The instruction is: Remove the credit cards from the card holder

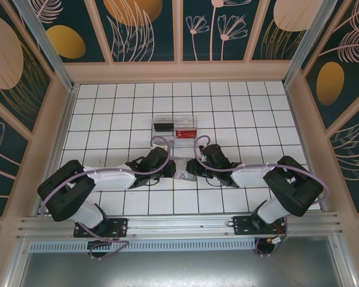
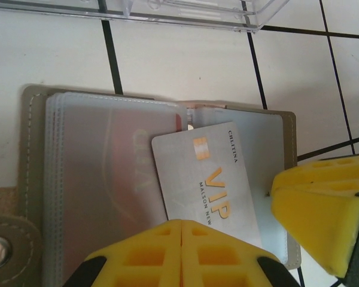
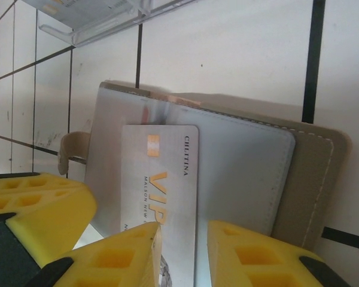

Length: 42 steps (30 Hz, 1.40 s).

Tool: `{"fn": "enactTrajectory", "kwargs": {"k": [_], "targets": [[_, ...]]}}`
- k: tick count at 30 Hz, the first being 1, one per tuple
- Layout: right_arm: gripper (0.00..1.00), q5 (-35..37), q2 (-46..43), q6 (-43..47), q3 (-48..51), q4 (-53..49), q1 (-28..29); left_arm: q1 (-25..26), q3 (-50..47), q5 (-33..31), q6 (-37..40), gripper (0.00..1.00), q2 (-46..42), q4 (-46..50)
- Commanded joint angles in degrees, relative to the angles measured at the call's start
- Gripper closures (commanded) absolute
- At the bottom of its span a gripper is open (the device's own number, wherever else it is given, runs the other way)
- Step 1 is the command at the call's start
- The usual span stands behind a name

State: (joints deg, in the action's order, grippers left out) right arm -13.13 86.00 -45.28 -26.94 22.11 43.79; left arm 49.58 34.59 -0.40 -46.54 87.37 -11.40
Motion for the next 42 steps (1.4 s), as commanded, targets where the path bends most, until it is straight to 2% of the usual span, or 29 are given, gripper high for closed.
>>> {"fn": "enactTrajectory", "kwargs": {"k": [1,19,32,42], "targets": [[0.73,0.2,1.3,0.9,0.5,0.0,-0.5,0.2,1.8,0.6,0.8,0.91,1.5,-1.7],[0.73,-1.6,2.9,1.2,-0.1,1.1,-0.5,0.2,1.7,-1.4,-0.6,0.93,6.1,0.6],[0.84,-3.9,3.3,1.3,-1.2,2.4,-0.4,0.2,1.5,-1.5,-0.7,0.93,5.6,0.6],[0.84,-5.3,3.4,1.3,-1.3,3.7,0.0,0.2,1.6,-1.5,-0.6,0.93,5.5,0.6]]}}
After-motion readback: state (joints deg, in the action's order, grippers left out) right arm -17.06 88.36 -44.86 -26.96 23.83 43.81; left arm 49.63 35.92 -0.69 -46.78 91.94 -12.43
